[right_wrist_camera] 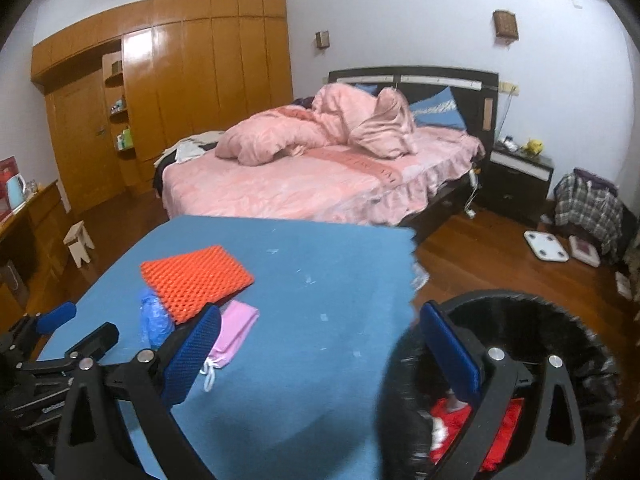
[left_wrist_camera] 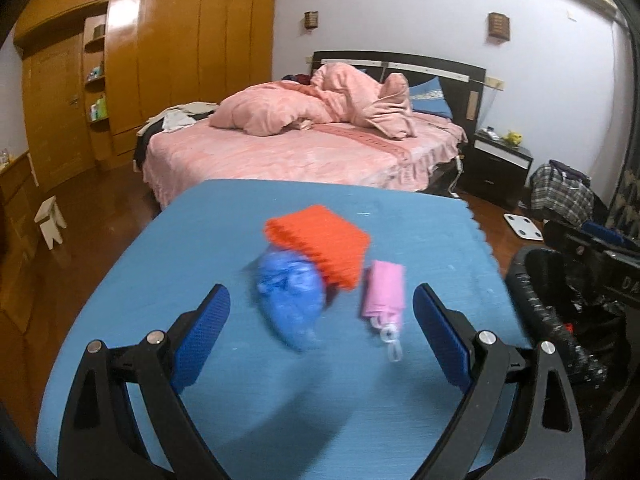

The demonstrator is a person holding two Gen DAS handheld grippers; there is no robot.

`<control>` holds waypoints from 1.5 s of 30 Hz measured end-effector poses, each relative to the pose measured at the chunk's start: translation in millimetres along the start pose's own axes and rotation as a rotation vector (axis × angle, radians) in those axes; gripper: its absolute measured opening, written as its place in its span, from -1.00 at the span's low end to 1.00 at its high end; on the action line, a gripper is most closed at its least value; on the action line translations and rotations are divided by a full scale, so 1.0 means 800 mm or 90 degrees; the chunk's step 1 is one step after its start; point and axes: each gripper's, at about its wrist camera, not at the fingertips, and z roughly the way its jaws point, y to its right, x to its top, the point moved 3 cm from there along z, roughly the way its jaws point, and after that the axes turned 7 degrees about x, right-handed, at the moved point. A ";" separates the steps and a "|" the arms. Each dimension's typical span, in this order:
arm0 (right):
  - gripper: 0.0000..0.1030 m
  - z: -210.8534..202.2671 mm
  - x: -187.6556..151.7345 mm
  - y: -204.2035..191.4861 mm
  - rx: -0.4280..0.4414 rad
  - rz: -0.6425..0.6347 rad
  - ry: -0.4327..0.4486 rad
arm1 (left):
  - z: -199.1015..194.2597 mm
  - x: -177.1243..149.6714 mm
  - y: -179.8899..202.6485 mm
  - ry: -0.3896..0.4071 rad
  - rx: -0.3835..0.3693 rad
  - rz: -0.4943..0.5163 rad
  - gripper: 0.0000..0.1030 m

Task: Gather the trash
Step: 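Grasp the pink face mask with the right gripper, then grasp the blue plastic bag with the left gripper while the right holds the mask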

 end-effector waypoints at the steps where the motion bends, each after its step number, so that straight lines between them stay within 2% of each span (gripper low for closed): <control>1: 0.89 0.008 -0.002 -0.004 0.001 0.003 -0.004 | 0.004 -0.003 -0.006 -0.001 0.004 -0.002 0.75; 12: 0.89 0.087 -0.033 -0.054 0.010 0.000 -0.064 | 0.044 -0.018 -0.066 -0.018 0.040 -0.030 0.75; 25: 0.87 0.162 -0.055 -0.090 0.014 0.002 -0.148 | 0.075 -0.023 -0.095 -0.031 0.048 -0.045 0.75; 30: 0.53 0.179 -0.063 -0.098 0.039 -0.004 -0.185 | 0.080 -0.022 -0.099 -0.031 0.046 -0.052 0.75; 34: 0.13 0.186 -0.074 -0.105 0.067 -0.004 -0.214 | 0.083 -0.022 -0.099 -0.033 0.040 -0.058 0.75; 41: -0.54 0.184 -0.075 -0.106 0.103 0.002 -0.219 | 0.088 -0.019 -0.085 -0.036 0.021 -0.054 0.75; 45: -0.65 0.177 -0.072 -0.094 0.112 0.023 -0.216 | 0.090 -0.017 -0.070 -0.036 0.011 -0.046 0.75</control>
